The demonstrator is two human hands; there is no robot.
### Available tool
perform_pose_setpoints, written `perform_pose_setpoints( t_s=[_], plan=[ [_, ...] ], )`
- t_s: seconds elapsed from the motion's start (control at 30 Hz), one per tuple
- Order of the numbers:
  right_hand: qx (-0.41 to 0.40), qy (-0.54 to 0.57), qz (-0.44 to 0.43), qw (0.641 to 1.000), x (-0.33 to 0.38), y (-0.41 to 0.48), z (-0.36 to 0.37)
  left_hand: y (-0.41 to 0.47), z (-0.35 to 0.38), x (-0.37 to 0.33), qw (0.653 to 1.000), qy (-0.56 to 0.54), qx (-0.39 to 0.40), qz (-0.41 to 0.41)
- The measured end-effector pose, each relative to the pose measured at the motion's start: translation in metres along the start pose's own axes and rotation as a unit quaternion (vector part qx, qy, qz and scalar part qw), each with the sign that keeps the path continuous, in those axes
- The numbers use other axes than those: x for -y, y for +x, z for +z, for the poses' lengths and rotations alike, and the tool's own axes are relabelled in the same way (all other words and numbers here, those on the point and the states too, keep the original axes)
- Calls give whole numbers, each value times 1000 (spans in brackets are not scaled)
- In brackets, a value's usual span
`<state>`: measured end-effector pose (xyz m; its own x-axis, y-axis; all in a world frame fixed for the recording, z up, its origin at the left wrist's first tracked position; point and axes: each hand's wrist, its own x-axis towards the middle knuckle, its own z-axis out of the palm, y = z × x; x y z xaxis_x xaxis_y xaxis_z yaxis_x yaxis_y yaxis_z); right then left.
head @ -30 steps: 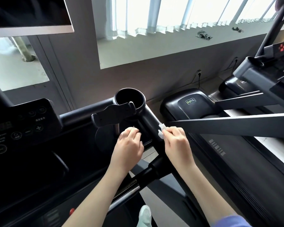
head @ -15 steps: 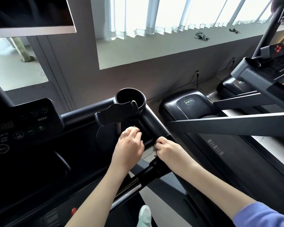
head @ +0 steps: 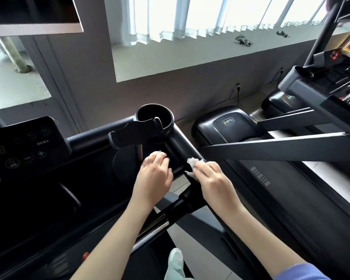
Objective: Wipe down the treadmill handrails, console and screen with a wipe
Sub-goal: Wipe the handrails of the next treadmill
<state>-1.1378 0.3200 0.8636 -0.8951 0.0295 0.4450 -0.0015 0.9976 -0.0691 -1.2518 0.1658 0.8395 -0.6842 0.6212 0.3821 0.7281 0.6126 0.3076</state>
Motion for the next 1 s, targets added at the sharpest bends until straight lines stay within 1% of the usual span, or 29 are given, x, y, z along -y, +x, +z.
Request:
perform_pose_setpoints(
  t_s=[0.07, 0.13, 0.27, 0.4, 0.5, 0.57, 0.7, 0.77, 0.9, 1.0],
  plan=[
    [-17, -27, -6, 999, 1, -17, -2, -1, 0, 0, 1000, 5, 0, 4],
    [-39, -30, 6, 999, 1, -38, -8, -2, 0, -1, 1000, 11, 3, 11],
    [-84, -1, 65, 994, -2, -24, -1, -3, 1, 0, 1000, 15, 6, 26],
    [-85, 43, 99, 991, -3, -13, 9, -9, 0, -10, 1000, -4, 0, 9],
    [-109, 10, 108, 988, 1, -39, -2, -25, 3, -32, 1000, -21, 1, -8],
    [-119, -15, 117, 986, 4, -49, -8, -35, 7, -45, 1000, -9, 25, -12],
    [-139, -11, 132, 981, 8, -20, 3, -39, 11, -50, 999, 12, 45, -21],
    [-136, -9, 103, 985, 8, -19, 9, -39, 11, -50, 999, 13, 45, -23],
    [-86, -56, 10, 995, 5, -66, 9, -41, 11, -49, 999, 0, 44, -16],
    [-82, -84, -14, 993, 4, -64, 10, -40, 9, -49, 999, -2, 43, -19]
  ],
)
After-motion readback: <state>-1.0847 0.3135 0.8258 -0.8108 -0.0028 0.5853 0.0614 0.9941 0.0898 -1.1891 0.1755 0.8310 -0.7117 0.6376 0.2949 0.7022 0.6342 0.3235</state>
